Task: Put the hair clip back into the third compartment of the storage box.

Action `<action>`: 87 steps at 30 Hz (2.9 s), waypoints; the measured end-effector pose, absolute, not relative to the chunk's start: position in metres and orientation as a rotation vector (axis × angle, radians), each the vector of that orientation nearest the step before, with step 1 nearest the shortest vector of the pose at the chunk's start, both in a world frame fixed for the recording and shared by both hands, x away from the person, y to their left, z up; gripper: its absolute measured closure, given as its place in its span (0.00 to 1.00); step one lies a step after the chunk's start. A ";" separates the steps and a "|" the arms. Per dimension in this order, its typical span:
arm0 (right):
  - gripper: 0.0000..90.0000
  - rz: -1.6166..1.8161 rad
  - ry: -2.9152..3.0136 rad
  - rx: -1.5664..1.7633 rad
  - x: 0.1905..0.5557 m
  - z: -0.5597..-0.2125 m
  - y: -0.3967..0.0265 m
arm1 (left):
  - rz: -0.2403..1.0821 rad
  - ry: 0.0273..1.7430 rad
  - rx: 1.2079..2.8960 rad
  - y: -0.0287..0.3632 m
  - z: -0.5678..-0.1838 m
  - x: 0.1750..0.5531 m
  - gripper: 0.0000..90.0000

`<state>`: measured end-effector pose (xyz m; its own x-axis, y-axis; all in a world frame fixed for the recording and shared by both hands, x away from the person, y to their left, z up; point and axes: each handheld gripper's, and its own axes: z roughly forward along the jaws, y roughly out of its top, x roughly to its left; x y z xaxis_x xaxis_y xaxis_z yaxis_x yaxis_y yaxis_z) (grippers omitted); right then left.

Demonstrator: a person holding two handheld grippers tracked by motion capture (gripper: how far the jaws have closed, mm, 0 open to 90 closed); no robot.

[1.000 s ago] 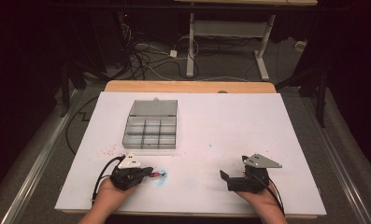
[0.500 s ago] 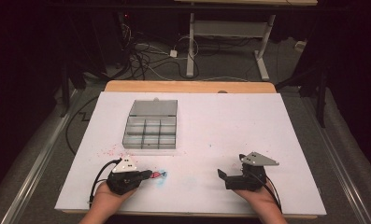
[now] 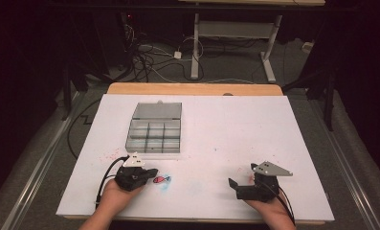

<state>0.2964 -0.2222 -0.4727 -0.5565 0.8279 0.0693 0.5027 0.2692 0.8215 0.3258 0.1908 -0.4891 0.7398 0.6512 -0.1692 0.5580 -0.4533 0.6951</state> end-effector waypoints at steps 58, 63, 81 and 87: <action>0.00 1.171 2.068 1.250 0.288 -0.468 -0.262 | 0.180 0.708 2.238 0.169 -0.489 0.302 0.76; 0.00 1.173 2.088 1.241 0.288 -0.470 -0.258 | 0.154 0.716 2.230 0.171 -0.489 0.304 0.76; 0.00 1.160 2.105 1.233 0.289 -0.471 -0.257 | 0.171 0.795 2.146 0.187 -0.484 0.310 0.76; 0.00 1.164 2.103 1.234 0.289 -0.472 -0.257 | 0.198 0.825 2.135 0.194 -0.484 0.312 0.76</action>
